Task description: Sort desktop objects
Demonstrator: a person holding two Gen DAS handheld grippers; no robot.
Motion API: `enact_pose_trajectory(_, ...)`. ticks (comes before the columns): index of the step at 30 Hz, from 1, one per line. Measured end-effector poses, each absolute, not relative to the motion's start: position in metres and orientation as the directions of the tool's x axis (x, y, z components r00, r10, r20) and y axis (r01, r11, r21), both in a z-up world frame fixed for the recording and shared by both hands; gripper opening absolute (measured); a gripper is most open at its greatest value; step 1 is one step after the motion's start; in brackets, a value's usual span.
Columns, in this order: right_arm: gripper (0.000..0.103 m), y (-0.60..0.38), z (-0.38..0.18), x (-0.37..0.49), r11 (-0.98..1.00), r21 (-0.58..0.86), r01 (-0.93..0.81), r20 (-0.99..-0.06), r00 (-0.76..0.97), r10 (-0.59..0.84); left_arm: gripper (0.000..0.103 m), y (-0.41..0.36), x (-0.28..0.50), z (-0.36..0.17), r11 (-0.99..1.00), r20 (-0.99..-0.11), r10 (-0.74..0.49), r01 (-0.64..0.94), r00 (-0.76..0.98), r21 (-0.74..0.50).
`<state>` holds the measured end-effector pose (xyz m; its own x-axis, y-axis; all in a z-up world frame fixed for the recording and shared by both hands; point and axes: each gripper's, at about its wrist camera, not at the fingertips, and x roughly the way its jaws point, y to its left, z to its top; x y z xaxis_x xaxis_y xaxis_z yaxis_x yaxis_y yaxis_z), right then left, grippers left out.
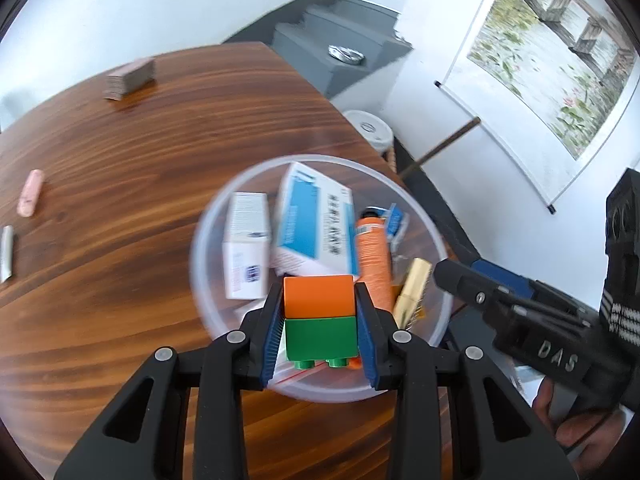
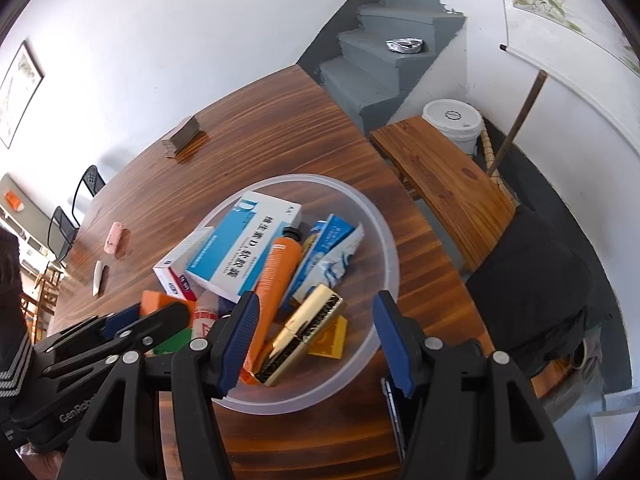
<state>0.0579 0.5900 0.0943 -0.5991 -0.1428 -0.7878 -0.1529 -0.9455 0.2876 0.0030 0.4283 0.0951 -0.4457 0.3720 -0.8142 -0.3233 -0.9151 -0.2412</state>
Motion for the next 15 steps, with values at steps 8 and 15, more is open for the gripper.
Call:
enact_pose_trajectory(8, 0.064, 0.598, 0.093, 0.059, -0.939, 0.290, -0.183, -0.792, -0.597, -0.128, 0.058, 0.428, 0.002, 0.093, -0.907, -0.796, 0.403, -0.313, -0.451, -0.282)
enact_pose_trajectory(15, 0.064, 0.583, 0.098, 0.058, -0.949, 0.281, -0.146, -0.787, -0.601, -0.140, 0.058, 0.409, 0.002, 0.097, -0.923, -0.795, 0.372, -0.281, -0.478, -0.263)
